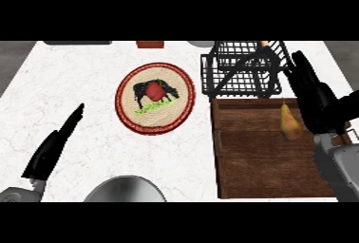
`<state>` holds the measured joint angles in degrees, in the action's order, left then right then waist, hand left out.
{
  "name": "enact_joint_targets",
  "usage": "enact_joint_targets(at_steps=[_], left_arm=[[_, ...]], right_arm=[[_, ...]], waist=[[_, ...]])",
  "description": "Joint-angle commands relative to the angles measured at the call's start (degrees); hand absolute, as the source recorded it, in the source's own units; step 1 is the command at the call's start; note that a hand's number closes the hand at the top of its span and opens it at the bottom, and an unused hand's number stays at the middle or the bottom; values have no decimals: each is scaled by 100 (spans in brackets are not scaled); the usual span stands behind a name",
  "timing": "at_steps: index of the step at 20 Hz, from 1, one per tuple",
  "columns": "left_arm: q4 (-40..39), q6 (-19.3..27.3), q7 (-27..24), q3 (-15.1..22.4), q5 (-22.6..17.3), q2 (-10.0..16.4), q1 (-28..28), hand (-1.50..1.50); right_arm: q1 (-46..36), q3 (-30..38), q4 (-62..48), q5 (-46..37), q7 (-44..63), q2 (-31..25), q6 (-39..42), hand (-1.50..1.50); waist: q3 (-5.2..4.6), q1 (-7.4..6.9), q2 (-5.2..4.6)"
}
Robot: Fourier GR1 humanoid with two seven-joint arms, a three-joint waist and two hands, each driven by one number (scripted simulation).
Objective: Pick the pear from the tray and place it in the tiered basket
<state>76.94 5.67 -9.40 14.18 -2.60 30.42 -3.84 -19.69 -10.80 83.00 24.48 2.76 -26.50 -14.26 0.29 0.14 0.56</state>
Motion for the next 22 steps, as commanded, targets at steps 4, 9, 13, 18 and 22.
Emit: enact_joint_targets(at_steps=[4,9,13,18,22], left_arm=[[433,697,112,-162,-184,-869,-308,0],[663,950,368,-157,-442,-1445,-659,0],[727,1047,437,-148,-440,-1521,-622,0],[758,1161,695,-51,-334,-1632,-840,0],[850,1321,812,37,-188,-1704,-872,0]], right_arm=[[-402,1257,-643,1870,-446,-329,2247,150],[-317,1618,-1844,2627,287,-571,3007,-150],[-289,1728,-1914,4103,862,-149,4585,-150],[-499,2289,-2732,4767,1316,-1331,6575,-150],[-588,2322,-2758,3883,1314,-2362,7733,-150]], waist=[[21,-150,-122],[21,-215,-220],[45,-210,-169],[31,-172,-185],[22,-175,-161]])
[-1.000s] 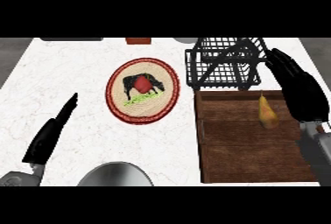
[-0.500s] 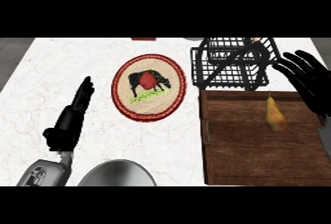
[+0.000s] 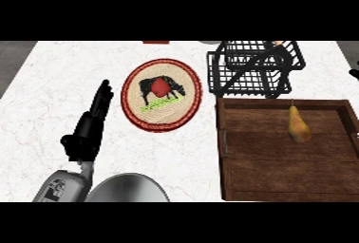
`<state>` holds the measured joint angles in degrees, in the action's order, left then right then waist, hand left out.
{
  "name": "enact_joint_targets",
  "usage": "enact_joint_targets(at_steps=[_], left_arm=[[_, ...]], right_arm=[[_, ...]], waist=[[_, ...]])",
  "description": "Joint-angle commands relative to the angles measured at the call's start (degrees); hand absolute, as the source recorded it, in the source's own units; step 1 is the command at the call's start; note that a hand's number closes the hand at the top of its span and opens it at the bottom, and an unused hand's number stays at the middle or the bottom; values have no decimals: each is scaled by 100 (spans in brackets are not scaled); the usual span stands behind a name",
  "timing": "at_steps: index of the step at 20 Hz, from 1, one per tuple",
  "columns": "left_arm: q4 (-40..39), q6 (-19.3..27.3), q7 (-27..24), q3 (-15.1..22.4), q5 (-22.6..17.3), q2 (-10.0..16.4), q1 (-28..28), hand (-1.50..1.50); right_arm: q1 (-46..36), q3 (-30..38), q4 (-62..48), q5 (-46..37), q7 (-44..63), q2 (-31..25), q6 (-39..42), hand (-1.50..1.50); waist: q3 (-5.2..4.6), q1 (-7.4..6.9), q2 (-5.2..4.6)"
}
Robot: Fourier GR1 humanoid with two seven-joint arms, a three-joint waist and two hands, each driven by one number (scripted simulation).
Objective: Pick the pear from the tray and place it in the tiered basket
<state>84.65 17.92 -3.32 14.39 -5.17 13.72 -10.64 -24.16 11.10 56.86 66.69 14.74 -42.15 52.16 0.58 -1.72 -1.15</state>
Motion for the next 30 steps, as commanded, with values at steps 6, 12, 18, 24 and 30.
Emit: enact_joint_targets(at_steps=[6,12,18,24,30], left_arm=[[4,44,61,66,99,-21,24,0],[-2,79,219,-3,129,-14,-193,0],[113,268,503,201,291,-270,-233,0],[316,-82,301,-126,70,92,139,0],[514,221,759,110,377,-212,-98,0]], right_arm=[[-706,308,785,-1894,-129,-1700,1999,-150],[-1077,359,1964,-3533,-331,-1667,2093,-150],[-1312,180,2281,-4952,-755,-1228,2243,-150],[-937,136,2712,-6112,-1629,-819,2139,-150],[-1007,-466,2734,-6774,-2002,-1000,2137,-150]], waist=[[-28,-89,34],[-22,-87,28],[-31,-123,21],[-37,-12,59],[-42,15,75]])
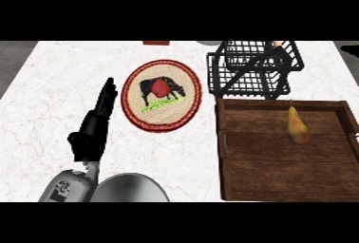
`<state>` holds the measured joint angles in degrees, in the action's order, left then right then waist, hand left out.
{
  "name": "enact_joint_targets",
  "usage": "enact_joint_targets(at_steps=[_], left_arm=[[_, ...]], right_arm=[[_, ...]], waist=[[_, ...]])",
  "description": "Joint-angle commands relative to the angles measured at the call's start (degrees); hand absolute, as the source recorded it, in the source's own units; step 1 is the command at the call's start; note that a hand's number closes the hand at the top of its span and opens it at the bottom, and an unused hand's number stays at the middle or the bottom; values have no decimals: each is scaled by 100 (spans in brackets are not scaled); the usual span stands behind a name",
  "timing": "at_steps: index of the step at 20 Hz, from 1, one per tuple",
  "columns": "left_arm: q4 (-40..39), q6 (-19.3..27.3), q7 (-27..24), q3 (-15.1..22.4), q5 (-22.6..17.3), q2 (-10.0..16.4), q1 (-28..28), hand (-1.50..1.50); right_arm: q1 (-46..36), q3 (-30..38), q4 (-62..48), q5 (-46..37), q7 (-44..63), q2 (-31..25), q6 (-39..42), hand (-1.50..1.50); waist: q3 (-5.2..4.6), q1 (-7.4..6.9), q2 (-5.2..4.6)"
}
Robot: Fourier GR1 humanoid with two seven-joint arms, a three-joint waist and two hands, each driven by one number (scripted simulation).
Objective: Pick the pear from the tray and place it in the tiered basket
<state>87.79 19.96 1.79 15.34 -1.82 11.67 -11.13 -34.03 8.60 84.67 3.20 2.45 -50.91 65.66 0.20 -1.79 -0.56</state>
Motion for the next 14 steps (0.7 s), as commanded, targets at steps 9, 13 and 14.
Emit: enact_joint_targets(at_steps=[9,13,14], left_arm=[[125,-162,125,-151,41,83,72,0],[-52,-274,141,-340,-32,70,-194,0],[99,-208,154,-250,37,14,51,0]], right_arm=[[121,-1047,-465,-1883,-2110,-554,-95,-150],[111,-1526,-567,-2501,-2705,-606,-802,-150],[-27,-1574,-614,-2586,-2722,-661,-835,-150]], waist=[[-1,-12,-4],[-8,29,1],[-12,35,20]])
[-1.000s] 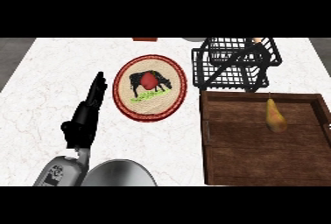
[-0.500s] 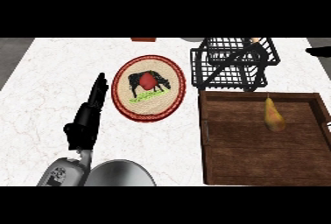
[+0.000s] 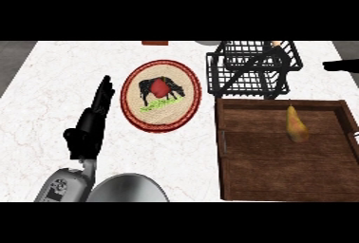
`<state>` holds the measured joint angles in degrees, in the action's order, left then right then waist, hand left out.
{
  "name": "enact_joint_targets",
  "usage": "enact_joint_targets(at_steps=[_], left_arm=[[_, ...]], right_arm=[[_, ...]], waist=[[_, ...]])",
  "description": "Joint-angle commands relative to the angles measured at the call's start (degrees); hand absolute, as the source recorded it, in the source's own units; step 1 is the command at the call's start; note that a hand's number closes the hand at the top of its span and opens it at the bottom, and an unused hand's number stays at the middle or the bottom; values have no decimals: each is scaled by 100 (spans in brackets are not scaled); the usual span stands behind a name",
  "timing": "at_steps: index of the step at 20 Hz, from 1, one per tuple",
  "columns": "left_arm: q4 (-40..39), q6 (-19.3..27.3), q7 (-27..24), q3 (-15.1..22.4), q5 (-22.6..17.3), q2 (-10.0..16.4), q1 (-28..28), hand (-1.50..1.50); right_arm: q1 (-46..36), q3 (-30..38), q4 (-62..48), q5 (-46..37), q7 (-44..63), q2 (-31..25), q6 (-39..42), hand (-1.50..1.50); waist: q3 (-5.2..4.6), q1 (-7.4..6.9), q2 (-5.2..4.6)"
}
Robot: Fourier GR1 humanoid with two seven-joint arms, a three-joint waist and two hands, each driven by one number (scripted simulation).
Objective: Pick the pear from the tray and place it in the tiered basket
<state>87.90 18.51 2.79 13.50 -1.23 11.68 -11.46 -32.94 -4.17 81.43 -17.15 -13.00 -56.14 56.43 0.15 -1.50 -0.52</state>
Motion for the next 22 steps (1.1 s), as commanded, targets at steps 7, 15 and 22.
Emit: enact_joint_targets(at_steps=[7,15,22], left_arm=[[103,59,67,36,256,-73,114,0],[219,216,156,148,448,-369,239,0],[-40,-382,-160,-347,71,-98,162,0]], right_arm=[[125,-870,-504,-987,-2254,-452,-824,-150],[-145,-1428,-1177,-1705,-2727,-93,-1967,-150],[-534,-1449,-2691,-2229,-2928,375,-2616,-150]], waist=[[-8,58,32],[-12,55,38],[-13,39,19]])
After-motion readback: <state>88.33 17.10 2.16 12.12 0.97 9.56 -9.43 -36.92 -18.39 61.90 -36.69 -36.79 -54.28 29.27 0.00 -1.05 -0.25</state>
